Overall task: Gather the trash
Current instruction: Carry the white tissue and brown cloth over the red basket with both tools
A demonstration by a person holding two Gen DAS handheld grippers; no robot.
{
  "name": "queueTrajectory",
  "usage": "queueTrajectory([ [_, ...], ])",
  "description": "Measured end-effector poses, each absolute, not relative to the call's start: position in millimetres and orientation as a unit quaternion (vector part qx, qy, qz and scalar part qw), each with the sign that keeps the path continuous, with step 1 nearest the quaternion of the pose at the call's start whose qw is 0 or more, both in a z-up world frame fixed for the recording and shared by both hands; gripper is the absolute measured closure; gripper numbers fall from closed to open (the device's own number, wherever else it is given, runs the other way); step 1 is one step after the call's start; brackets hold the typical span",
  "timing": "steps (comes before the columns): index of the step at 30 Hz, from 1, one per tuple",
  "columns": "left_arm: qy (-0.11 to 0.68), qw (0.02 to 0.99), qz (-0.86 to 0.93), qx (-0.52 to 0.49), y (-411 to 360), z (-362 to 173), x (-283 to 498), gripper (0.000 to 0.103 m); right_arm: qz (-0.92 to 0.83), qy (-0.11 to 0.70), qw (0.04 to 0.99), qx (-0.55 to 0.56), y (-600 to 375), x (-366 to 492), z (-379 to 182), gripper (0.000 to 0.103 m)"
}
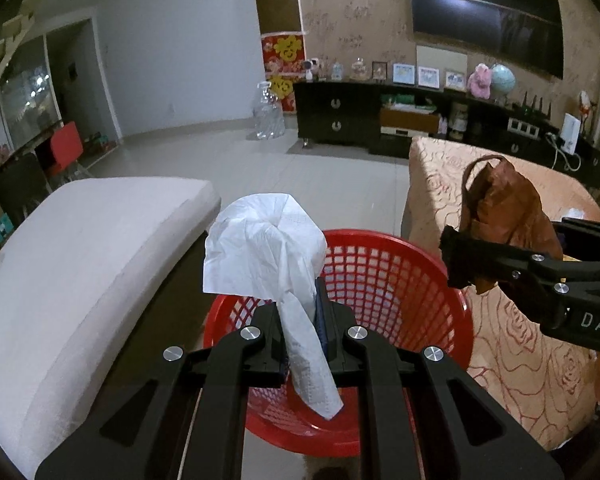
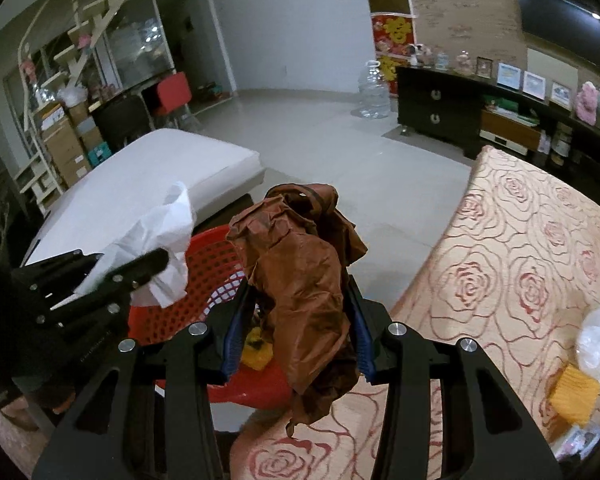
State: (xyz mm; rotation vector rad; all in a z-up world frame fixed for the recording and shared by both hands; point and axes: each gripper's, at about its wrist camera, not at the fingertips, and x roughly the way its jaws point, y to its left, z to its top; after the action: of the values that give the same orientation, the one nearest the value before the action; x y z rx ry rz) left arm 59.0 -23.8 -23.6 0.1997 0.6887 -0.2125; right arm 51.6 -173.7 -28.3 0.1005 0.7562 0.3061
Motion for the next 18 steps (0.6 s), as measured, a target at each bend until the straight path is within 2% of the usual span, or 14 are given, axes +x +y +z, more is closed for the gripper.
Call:
queueTrajectory([
  [8,0.359,0.923,-0.099,0.098,-17.7,-32.1,64.6,0.093,0.163,0.379,0.910,0.036,-158.4,63.0,-35.9,0.059],
  [14,0.369,0.920,-0.096,0.094,-17.1,-35.8,64.9,0.092,0.168,0.389,0.905,0.033,-154.2,66.9,-44.2,0.050],
  [18,0.376,0.917,-0.100,0.090,-16.4,-36.4,68.6,0.085,0.169,0.390,0.904,0.041,-153.4,66.4,-44.7,0.037],
])
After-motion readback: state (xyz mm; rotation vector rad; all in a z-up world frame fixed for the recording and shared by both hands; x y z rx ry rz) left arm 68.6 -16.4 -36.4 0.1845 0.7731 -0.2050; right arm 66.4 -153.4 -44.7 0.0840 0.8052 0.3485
